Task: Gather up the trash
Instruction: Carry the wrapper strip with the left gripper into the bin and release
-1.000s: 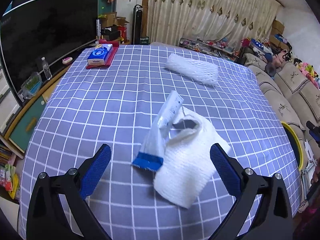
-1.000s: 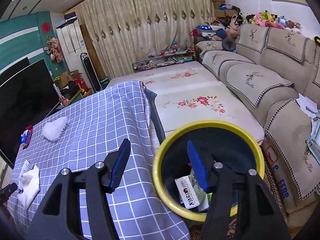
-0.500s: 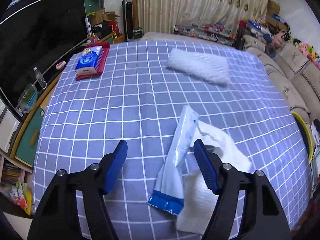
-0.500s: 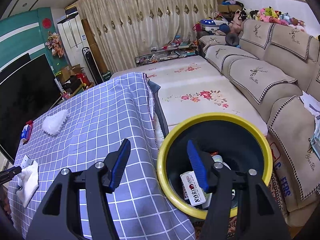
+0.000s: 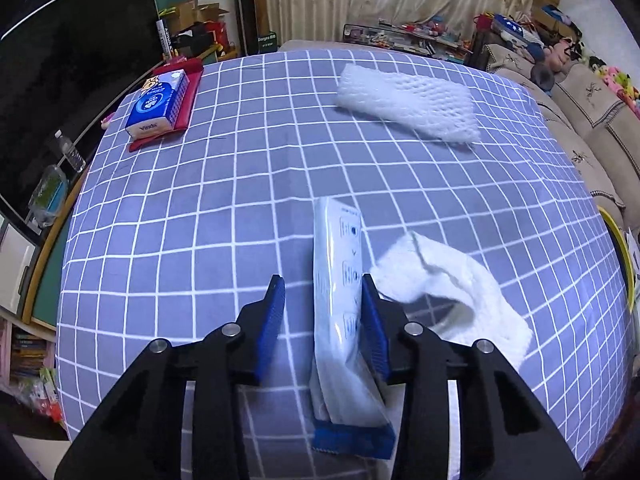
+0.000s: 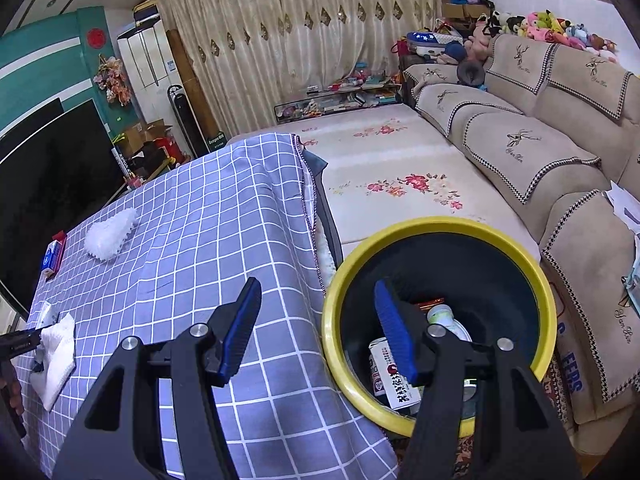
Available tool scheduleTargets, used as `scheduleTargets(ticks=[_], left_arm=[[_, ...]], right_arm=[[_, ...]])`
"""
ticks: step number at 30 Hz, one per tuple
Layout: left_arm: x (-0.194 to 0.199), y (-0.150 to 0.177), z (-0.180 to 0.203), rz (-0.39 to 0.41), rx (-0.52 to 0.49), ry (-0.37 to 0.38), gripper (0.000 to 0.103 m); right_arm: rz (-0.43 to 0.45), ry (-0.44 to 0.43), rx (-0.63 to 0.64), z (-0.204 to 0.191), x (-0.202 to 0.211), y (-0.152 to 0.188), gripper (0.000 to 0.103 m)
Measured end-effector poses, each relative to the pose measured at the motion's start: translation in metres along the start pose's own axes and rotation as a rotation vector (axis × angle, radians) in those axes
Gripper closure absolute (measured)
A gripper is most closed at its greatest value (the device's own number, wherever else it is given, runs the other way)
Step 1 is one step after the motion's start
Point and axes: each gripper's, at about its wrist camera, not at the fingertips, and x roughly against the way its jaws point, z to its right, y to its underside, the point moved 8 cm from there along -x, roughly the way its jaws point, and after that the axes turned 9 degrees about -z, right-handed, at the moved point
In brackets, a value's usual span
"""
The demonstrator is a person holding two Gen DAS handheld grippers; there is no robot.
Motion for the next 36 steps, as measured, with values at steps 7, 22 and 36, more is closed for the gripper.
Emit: scheduleTargets(ticks=[7,22,36], left_arm=[[0.0,-0.002,-0.003,-0.006,-0.004,-0.011,0.071],[0.073,-0.007,-0.023,0.159,0.016,-0.061,0.088],[0.1,-0.024,0.206,0.206,-0.329,0.239,0.088]], right_arm=[[-0.004,-0.006,0.007,-0.004,-0.002,0.001,0.047],[0.024,-0.024,0.011,-0.006,0.011,-0.003,0.047],[0.141,0.072,-0.014,0.057,0.08,-0.009,0.043]])
